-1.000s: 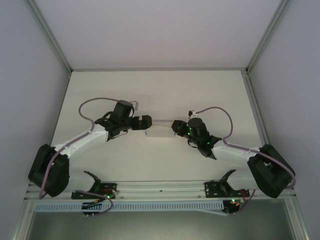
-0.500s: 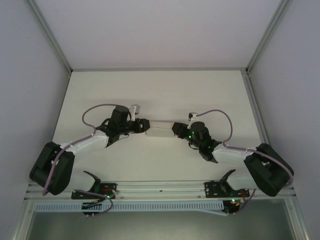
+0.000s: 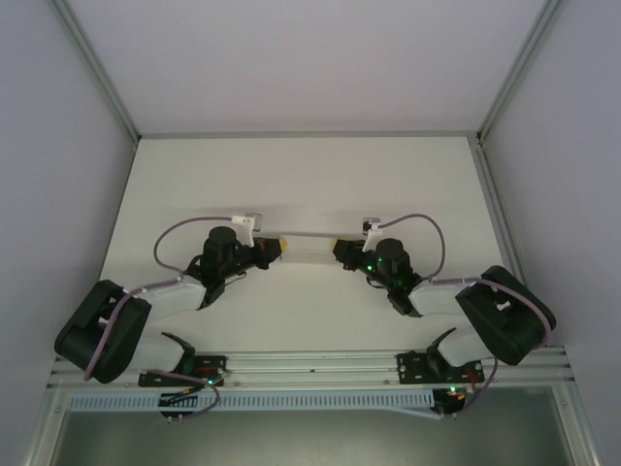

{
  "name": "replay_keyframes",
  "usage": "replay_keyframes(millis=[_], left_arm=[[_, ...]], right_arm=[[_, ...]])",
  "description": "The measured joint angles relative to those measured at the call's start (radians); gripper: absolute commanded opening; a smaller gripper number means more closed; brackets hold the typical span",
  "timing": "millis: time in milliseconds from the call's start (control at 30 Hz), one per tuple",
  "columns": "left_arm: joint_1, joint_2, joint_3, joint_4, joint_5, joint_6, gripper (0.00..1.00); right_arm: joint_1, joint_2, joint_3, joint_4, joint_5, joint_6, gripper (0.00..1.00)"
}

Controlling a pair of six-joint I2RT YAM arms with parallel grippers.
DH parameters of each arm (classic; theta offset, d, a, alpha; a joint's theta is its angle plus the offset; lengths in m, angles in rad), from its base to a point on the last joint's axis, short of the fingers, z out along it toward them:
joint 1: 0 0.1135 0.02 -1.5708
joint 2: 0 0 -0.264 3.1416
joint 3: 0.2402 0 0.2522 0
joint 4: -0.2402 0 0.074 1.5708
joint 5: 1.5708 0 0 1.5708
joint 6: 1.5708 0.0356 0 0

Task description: Assemble paper box

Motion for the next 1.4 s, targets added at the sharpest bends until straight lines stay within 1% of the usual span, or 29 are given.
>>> replay_keyframes(millis=[33,100,200,267,333,400,467,567,733,800,833,867,967,1033,1067,1167,1400], left_arm=[[0.004,0.019,0.0,0.025,0.003,0.001,0.0],[0.01,0.059,0.007,0.068,0.013,0.001,0.08],[0.019,0.119,0.026,0.122,0.031,0.002,0.16],[0.022,0.143,0.037,0.136,0.04,0.005,0.24],[0.023,0.151,0.045,0.13,0.043,0.006,0.29],[0.023,0.152,0.048,0.117,0.048,0.008,0.3],[0.021,0.151,0.05,0.109,0.054,0.008,0.32],[0.019,0.152,0.056,0.095,0.058,0.008,0.31],[0.016,0.198,0.081,0.12,0.09,0.008,0.29],[0.017,0.211,0.081,0.144,0.096,0.007,0.24],[0.017,0.213,0.082,0.15,0.095,0.003,0.16],[0.017,0.215,0.083,0.152,0.094,0.002,0.11],[0.017,0.222,0.083,0.165,0.091,0.0,0.11],[0.019,0.229,0.083,0.177,0.094,0.0,0.1],[0.02,0.234,0.083,0.185,0.097,-0.003,0.04],[0.031,0.259,0.084,0.222,0.122,-0.024,0.0],[0.039,0.273,0.082,0.253,0.137,-0.064,0.0]], right_arm=[[-0.002,0.0,0.001,-0.001,0.0,-0.003,0.19],[-0.006,0.0,0.002,-0.004,0.0,-0.011,0.18],[-0.013,-0.011,0.008,-0.03,0.011,-0.021,0.18],[-0.016,-0.023,0.021,-0.069,0.02,-0.029,0.18],[-0.018,-0.036,0.034,-0.107,0.03,-0.037,0.17],[-0.018,-0.05,0.04,-0.139,0.041,-0.047,0.17],[-0.017,-0.059,0.04,-0.153,0.051,-0.06,0.13],[-0.008,-0.063,0.021,-0.134,0.076,-0.107,0.12],[0.014,-0.061,-0.028,-0.034,0.138,-0.196,0.06],[0.033,-0.049,-0.03,-0.011,0.173,-0.229,0.04],[0.042,-0.041,-0.027,-0.003,0.192,-0.241,0.03],[0.052,-0.032,-0.021,0.003,0.217,-0.258,0.01],[0.071,0.004,-0.011,0.037,0.273,-0.291,0.0],[0.074,0.025,-0.027,0.091,0.282,-0.301,0.0],[0.074,0.034,-0.037,0.121,0.281,-0.305,0.0],[0.074,0.051,-0.043,0.163,0.279,-0.31,0.0],[0.073,0.063,-0.031,0.163,0.29,-0.315,0.0]])
